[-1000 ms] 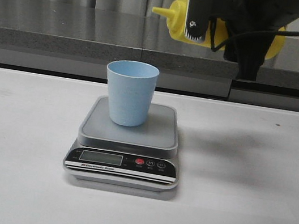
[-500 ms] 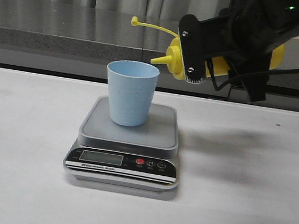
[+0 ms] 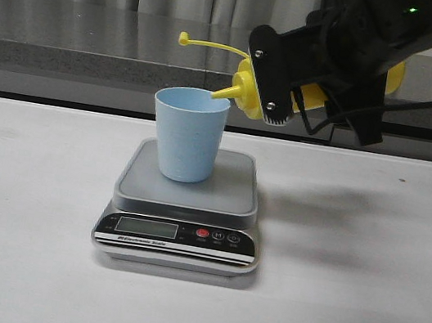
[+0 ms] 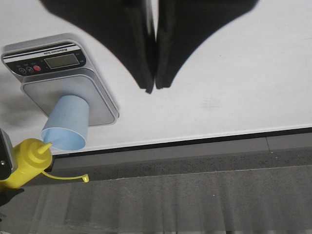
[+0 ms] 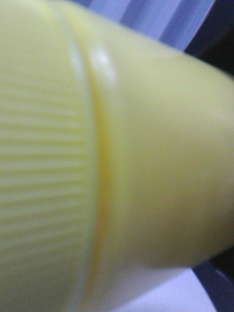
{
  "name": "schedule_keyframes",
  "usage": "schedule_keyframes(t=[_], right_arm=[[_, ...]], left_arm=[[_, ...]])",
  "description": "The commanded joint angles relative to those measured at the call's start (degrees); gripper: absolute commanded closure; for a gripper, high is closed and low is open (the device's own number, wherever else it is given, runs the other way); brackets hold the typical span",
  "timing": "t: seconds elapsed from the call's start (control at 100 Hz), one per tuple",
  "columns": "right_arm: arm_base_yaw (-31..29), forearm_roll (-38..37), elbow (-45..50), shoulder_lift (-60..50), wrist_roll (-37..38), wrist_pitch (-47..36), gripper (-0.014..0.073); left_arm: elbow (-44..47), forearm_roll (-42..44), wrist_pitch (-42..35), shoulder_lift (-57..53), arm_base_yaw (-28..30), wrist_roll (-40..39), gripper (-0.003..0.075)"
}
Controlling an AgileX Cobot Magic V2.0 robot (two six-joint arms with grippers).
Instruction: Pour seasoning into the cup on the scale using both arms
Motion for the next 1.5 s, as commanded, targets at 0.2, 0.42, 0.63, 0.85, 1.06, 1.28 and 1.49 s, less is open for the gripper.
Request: schedule_keyframes(t=[0.2,0.42,0.63,0.85,1.06,1.28,1.49], right_arm=[[0.1,-2.5,-1.8,-3.0,-2.6,4.7,0.0661],[0.7,-2.5,-1.9,-3.0,-2.6,5.6,0.0661],[0.8,-2.5,-2.0,-3.8,1.7,4.6,0.0661],[0.3,3.3,-2.0,-8.5,20.5,-1.3,0.0661],[-3.5,17.9,-2.0,-13.2,27.6,-8.2,0.0661],[-10.2,35.6,-1.7,-16.3,28.5,-19.2,0.0652],[-16.6,49.4,-0.8,-16.9,26.8,-29.6,0.0652]], left_arm=[[-1.4,-1.1,-4.6,0.7,0.1,-0.5,0.0741],[-1.4,-1.1,-4.6,0.7,0.1,-0.5,0.0741],[-1.4,-1.1,-4.6,0.7,0.1,-0.5,0.0741],[-1.4,-1.1,-4.6,0.7,0.1,-0.5,0.0741],[-1.4,-1.1,-4.6,0.7,0.1,-0.5,0.0741],[-1.4,-1.1,-4.6,0.7,0.1,-0.5,0.0741],[-1.4,-1.1,-4.6,0.7,0.1,-0.5,0.0741]])
